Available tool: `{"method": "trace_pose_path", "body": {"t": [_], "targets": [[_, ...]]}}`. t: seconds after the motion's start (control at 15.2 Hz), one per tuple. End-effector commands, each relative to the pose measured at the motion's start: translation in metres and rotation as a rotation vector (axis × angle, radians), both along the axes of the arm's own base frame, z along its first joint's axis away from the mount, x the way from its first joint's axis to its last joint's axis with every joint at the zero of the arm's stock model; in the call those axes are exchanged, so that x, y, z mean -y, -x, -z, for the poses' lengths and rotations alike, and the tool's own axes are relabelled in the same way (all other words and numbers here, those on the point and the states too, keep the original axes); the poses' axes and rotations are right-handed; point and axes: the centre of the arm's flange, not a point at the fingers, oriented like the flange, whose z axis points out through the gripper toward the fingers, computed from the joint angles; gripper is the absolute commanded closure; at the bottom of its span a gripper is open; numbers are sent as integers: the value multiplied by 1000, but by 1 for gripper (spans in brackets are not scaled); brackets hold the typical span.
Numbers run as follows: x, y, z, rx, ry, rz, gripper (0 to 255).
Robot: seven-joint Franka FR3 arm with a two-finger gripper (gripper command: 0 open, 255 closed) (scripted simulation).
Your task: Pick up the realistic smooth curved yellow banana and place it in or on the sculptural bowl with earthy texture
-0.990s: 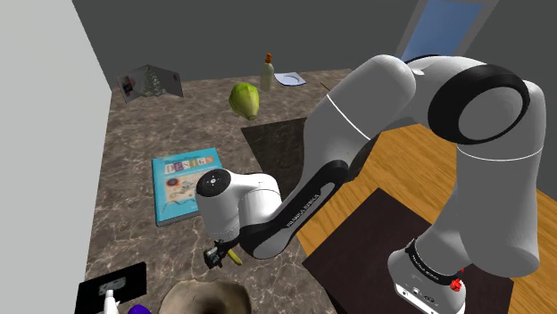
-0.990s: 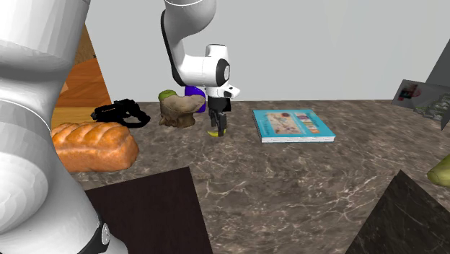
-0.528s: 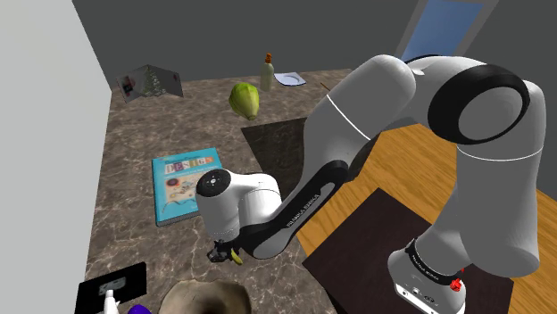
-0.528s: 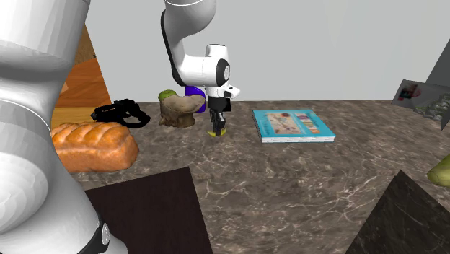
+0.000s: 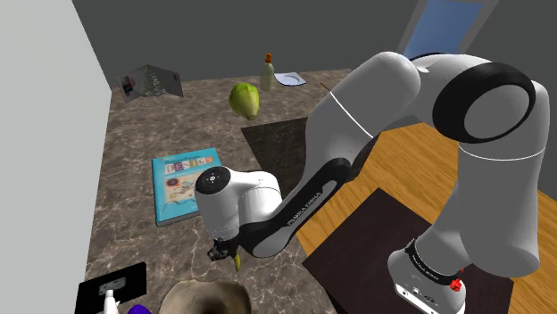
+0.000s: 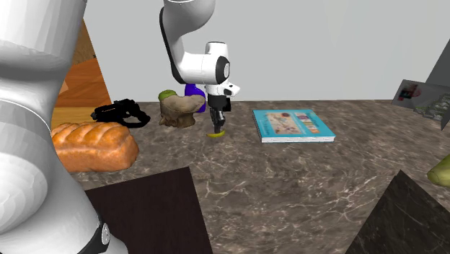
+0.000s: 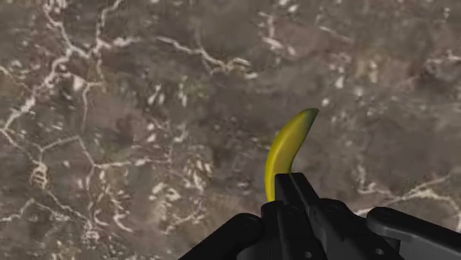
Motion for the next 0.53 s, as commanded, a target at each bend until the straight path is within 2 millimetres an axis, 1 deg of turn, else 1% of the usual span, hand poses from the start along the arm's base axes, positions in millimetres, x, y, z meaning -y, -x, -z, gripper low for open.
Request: {"method": "trace_pose_path", "body": {"t": [0.0, 0.07, 0.2, 0.26, 0.46], "targets": [[0, 0, 0, 0, 0, 0, 255], [0, 0, 0, 0, 0, 0, 0], [-20, -25, -12, -70, 62, -383, 0], [-30, -32, -16, -95, 83, -515, 0], [-27, -31, 0, -95, 83, -515, 0]]}}
